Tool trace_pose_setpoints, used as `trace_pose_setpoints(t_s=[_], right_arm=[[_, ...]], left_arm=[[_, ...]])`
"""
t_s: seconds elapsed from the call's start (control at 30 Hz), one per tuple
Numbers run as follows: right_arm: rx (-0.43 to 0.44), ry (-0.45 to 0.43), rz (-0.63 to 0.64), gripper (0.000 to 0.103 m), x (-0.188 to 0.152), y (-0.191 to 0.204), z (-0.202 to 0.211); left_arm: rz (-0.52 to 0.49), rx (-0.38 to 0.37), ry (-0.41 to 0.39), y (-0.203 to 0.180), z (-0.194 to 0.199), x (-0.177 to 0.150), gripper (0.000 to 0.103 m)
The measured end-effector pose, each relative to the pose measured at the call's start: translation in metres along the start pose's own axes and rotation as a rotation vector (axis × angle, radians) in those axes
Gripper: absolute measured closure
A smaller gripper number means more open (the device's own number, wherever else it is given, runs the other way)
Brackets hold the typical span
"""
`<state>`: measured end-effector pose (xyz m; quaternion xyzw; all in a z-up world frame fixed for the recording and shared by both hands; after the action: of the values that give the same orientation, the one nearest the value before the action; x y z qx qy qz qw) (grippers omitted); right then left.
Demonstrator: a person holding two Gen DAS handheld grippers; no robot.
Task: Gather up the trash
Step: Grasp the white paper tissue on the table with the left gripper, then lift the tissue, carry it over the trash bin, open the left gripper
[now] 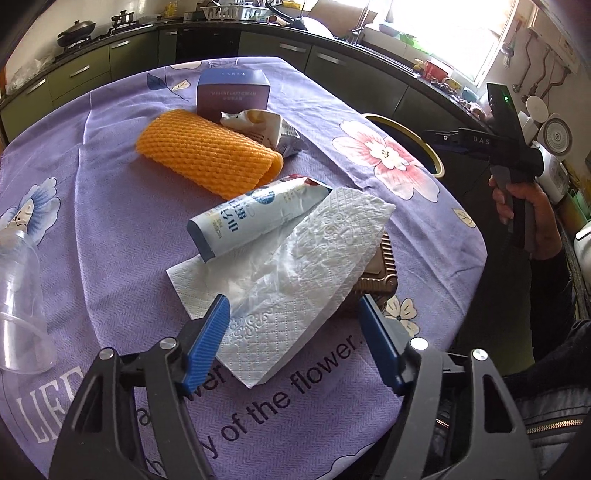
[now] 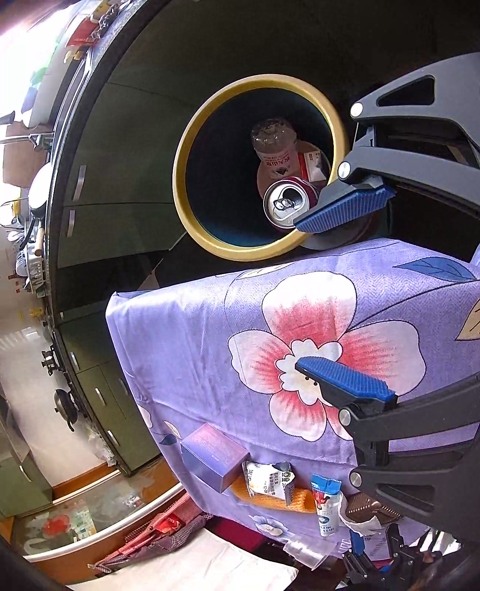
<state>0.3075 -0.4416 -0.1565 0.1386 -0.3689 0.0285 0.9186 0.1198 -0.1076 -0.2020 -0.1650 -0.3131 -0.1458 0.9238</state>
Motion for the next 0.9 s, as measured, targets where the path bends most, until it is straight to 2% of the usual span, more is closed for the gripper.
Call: trace_pose_setpoints(t_s=[0.2,0.33,0.37,0.47,0.7,0.9], right_arm=[[0.007,0.003,0.006,0.034,0.000,0.005,-0.001],[0.016,0.001,0.009,0.034,0.001,0.009,-0.001],[0.019,0.000,0.012,0.034,0.001,0.010,0.000],[0.026,-0.005,0.017,0.034,0.003,0.014,0.002],[0.040,-0.015,0.025,0.034,0.005,0.019,0.007],[0.050,-0.019,0.024,0.034,0.005,0.019,0.009]], left_arm=[[-0.028,0.006,-0.006,0.006,0.002,-0.002,0.060],[-0.024,0.001,-0.009,0.009,0.004,-0.003,0.093],[-0.019,-0.006,-0.014,0.010,0.005,-0.002,0.096],[-0.044,-0.001,-0.044,0.006,0.014,0.002,0.101],[-0.087,0.011,-0.071,-0.002,0.039,0.008,0.101],[-0.093,0.018,-0.127,-0.008,0.065,0.023,0.102]])
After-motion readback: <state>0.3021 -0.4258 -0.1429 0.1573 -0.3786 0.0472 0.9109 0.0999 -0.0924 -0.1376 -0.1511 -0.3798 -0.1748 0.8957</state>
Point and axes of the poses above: each gripper's, at about its wrist camera, not at the fingertips, and z roughly against the way its jaws point, y to its left, x to its top, the point moved 9 cm from there along -z, roughly the way its jaws point, and after that the axes turned 7 degrees about -y, right-handed, at the moved point
